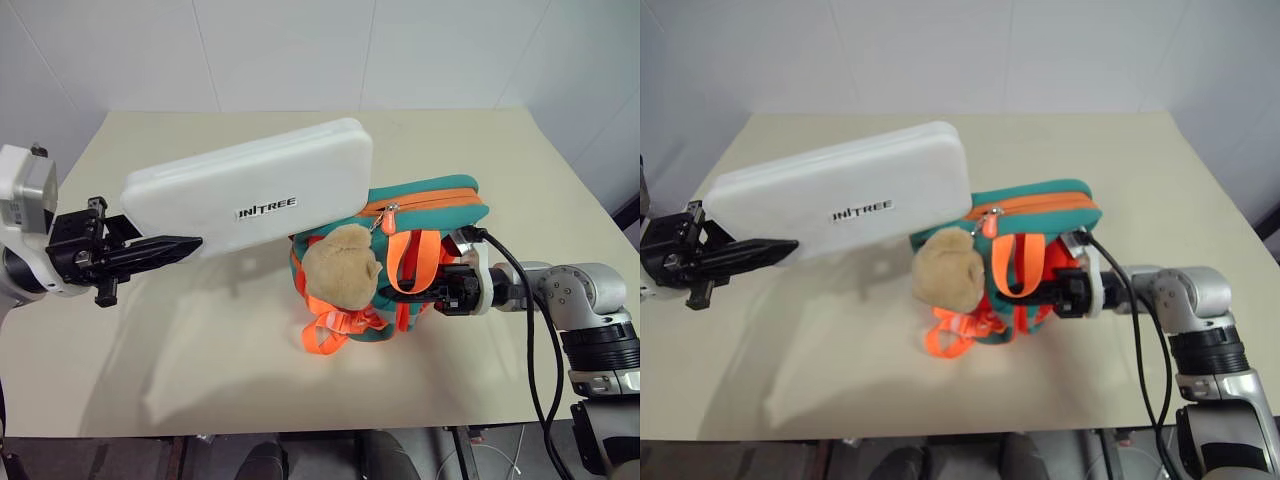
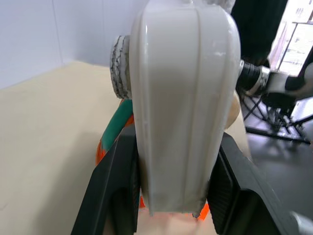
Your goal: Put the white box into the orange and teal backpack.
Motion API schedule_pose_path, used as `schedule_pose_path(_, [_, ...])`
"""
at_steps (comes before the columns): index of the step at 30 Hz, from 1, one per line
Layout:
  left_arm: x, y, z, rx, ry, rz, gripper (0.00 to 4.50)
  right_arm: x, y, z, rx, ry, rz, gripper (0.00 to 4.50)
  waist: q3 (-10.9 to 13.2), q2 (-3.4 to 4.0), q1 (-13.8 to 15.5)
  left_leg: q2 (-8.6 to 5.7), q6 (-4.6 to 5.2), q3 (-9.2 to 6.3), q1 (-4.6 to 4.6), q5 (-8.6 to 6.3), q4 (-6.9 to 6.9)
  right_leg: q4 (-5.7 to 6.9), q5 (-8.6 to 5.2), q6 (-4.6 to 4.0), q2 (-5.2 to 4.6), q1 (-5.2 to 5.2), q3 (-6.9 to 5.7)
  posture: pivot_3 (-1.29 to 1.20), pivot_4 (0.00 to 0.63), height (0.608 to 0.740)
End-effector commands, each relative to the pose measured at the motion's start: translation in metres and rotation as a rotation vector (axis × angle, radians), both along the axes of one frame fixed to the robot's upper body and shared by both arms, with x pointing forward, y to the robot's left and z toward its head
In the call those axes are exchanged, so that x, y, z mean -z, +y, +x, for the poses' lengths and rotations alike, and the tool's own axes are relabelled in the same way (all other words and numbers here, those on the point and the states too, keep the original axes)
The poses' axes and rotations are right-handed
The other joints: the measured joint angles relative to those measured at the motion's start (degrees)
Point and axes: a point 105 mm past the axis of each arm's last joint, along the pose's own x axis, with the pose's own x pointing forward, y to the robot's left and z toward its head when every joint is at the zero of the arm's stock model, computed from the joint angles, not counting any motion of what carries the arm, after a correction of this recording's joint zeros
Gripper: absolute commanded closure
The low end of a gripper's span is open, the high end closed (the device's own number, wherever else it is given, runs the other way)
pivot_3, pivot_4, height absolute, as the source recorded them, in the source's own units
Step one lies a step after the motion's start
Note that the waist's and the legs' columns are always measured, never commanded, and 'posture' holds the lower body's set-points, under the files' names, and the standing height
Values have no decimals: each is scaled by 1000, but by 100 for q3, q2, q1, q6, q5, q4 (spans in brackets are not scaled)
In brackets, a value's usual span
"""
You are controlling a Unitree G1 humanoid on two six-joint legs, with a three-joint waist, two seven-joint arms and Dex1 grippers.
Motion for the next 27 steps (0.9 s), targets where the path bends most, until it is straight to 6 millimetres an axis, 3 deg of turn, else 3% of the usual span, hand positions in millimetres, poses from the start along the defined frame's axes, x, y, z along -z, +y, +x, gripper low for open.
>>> schedule_pose_path(1, [6,9,12,-66,-70,105,3084,-11,-3,-4,-28,-36,0,3982,0,0,2,0,0,0,0,0,0,0,0,-1,1,1,0,0,150,740])
schedule_pose_path(7, [12,16,28,-66,-216,289,3084,-23,-14,-13,-65,-38,-34,3982,0,0,42,1,-1,0,0,1,4,-5,2,-3,3,2,-1,0,150,740])
schedule_pose_path(11, [9,18,34,-46,-253,310,3084,-35,-19,-16,-78,-46,-48,3982,0,0,56,1,0,0,-2,0,4,-4,3,-1,3,2,-1,0,150,740])
schedule_pose_path(20, [26,10,33,56,-196,356,3084,-47,-13,-17,-92,-61,-38,3982,0,0,74,2,3,2,-6,-1,2,-7,4,0,3,0,-2,0,150,740])
schedule_pose_path(24, [40,13,38,41,-139,458,3084,-48,-9,-18,-101,-64,-27,3982,0,0,79,4,4,2,-6,-2,3,-5,4,0,6,-1,-2,0,150,740])
schedule_pose_path(27, [36,3,47,1,-143,440,3084,-50,-7,-19,-105,-66,-19,3982,0,0,68,11,4,2,-6,-2,2,-5,4,0,13,-2,-2,0,150,740])
